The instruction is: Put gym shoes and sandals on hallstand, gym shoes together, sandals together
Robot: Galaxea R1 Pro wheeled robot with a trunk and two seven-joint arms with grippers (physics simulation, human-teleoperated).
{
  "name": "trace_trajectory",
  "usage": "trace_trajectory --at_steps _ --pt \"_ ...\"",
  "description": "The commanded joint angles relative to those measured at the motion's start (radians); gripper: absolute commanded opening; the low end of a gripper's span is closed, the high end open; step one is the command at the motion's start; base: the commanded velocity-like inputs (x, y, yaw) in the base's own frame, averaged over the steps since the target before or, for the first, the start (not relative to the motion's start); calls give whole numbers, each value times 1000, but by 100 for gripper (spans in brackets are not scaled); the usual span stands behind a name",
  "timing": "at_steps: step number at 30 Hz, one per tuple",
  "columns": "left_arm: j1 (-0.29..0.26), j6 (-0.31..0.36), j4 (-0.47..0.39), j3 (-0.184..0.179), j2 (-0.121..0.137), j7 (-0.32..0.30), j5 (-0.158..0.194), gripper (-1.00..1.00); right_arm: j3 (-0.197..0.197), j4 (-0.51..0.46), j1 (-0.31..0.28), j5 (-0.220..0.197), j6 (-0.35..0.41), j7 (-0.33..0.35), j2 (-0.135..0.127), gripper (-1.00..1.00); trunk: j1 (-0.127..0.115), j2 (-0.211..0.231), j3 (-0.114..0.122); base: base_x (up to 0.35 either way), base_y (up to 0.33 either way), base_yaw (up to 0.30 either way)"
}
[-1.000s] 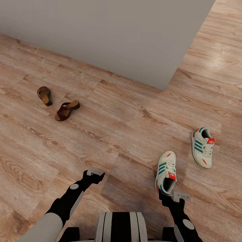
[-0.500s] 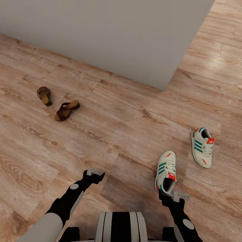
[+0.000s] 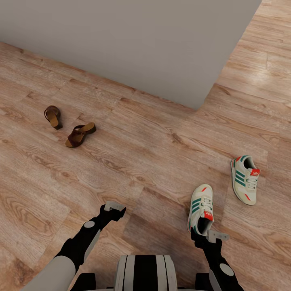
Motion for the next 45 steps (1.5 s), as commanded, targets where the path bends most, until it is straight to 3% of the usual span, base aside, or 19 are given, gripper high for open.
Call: trace_trajectory --at_steps 1,36,37,45 --pt "0 -3 0 0 0 -2 -4 100 0 0 0 -10 -4 -1 0 100 0 0 0 7 2 0" --pt "0 -3 0 0 0 -1 -4 100 -1 -1 0 -10 -4 -1 -1 100 0 0 0 24 0 0" --pt "0 -3 0 0 0 -2 -4 100 -1 -1 0 -10 -4 -1 -1 -100 0 0 0 8 0 0" --pt "0 -3 0 0 0 -1 -5 100 -1 -1 0 -12 -4 -1 -1 -100 0 0 0 2 0 0"
